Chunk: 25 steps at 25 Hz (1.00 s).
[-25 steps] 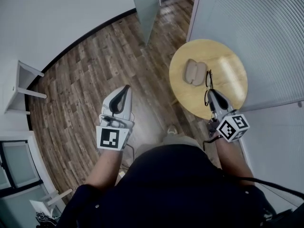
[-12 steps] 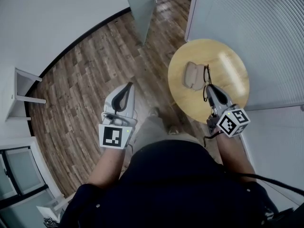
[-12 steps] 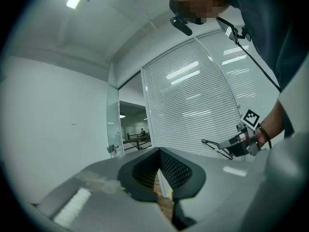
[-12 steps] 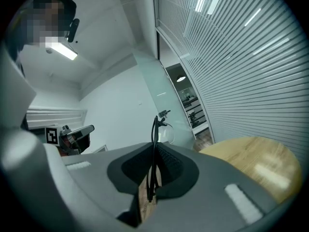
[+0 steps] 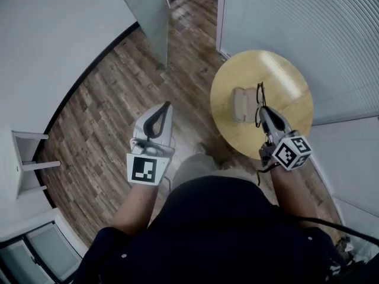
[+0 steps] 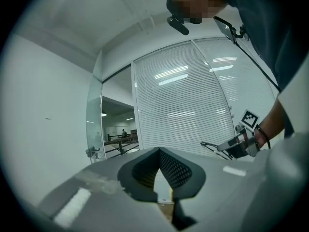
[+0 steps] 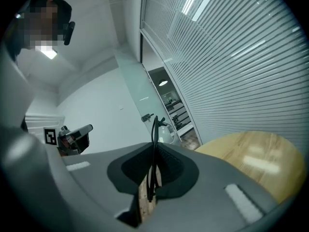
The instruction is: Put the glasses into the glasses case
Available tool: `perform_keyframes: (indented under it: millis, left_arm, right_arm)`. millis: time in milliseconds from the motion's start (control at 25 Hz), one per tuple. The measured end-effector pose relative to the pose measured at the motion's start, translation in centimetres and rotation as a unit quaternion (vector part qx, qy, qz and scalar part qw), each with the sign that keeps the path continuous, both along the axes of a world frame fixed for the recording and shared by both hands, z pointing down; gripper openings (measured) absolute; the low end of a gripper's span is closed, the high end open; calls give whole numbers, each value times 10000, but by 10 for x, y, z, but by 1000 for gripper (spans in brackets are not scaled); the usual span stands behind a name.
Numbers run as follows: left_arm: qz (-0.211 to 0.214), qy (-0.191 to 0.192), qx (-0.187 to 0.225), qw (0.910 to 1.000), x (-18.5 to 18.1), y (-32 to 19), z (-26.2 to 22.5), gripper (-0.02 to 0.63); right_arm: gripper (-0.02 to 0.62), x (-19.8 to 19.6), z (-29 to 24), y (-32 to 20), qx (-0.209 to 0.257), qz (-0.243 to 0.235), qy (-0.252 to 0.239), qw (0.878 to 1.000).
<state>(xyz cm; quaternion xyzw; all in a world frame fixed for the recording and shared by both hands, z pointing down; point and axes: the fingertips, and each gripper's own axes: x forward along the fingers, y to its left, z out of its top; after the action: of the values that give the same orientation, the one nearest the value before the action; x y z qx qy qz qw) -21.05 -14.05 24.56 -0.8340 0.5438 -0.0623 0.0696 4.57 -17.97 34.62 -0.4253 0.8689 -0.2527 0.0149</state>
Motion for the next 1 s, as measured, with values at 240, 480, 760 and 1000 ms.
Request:
perform_keyframes:
  millis: [240, 480, 760, 1000]
  left_arm:
    - [568, 116, -152, 9982, -15, -52, 12, 3]
    - [833, 276, -278, 9958, -12, -82, 24, 3]
    - [764, 291, -391, 9959, -8, -106, 42, 3]
    - [908, 157, -465, 9947, 14, -131, 55, 3]
  right_arm:
    - [28, -21, 11, -21, -176, 504, 79, 9985]
    - [28, -20, 15, -34, -255, 752, 209, 9966]
    - [28, -14, 43, -50, -495, 790, 204, 9954]
    - [29, -7, 74, -69, -659, 859, 199, 9939]
